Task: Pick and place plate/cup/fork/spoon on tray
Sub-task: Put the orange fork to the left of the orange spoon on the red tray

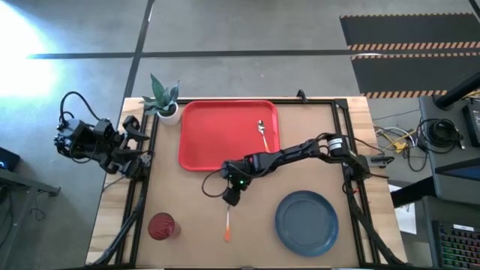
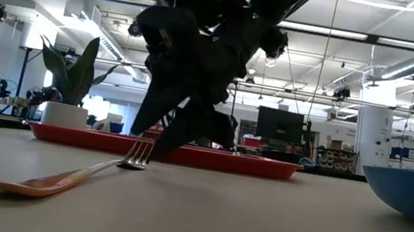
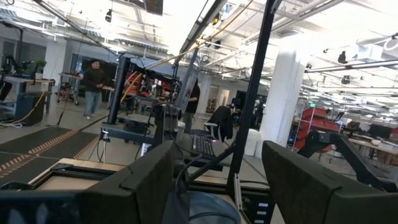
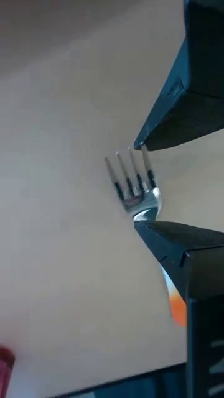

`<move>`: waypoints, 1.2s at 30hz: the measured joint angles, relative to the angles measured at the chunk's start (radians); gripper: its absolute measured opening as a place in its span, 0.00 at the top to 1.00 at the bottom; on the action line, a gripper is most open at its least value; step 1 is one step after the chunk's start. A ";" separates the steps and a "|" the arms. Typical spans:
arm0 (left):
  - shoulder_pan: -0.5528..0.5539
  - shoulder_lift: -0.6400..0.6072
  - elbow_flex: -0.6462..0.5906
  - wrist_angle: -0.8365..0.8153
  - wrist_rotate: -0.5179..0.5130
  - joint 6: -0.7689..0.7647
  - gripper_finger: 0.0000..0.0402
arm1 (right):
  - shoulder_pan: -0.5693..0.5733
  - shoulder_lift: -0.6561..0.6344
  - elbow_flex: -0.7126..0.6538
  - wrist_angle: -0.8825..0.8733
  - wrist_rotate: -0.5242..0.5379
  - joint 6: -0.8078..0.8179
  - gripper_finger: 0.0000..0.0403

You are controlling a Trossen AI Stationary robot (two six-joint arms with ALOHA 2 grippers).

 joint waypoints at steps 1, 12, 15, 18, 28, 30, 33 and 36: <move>0.000 0.000 0.000 0.000 0.000 0.000 0.44 | 0.000 0.000 0.000 0.005 0.000 0.000 0.55; 0.000 0.000 0.000 0.000 0.004 0.000 0.44 | -0.001 0.023 0.000 0.036 0.000 -0.008 0.55; 0.000 0.000 0.000 0.000 0.005 0.000 0.44 | -0.001 0.034 0.001 0.044 -0.001 -0.007 0.55; 0.000 0.000 0.001 0.000 0.005 0.000 0.44 | -0.001 0.042 0.002 0.061 -0.002 -0.008 0.55; 0.000 0.000 0.007 0.000 0.006 0.000 0.44 | -0.003 0.058 0.002 0.086 0.011 -0.017 0.66; 0.000 0.000 0.007 0.000 0.006 0.000 0.44 | -0.003 0.062 0.002 0.085 0.012 -0.015 0.74; 0.000 0.000 0.006 0.000 0.006 0.000 0.44 | -0.003 0.064 0.003 0.089 0.015 -0.016 0.87; 0.000 0.000 0.007 0.000 0.006 0.000 0.44 | -0.002 0.064 0.005 0.099 0.008 -0.026 0.96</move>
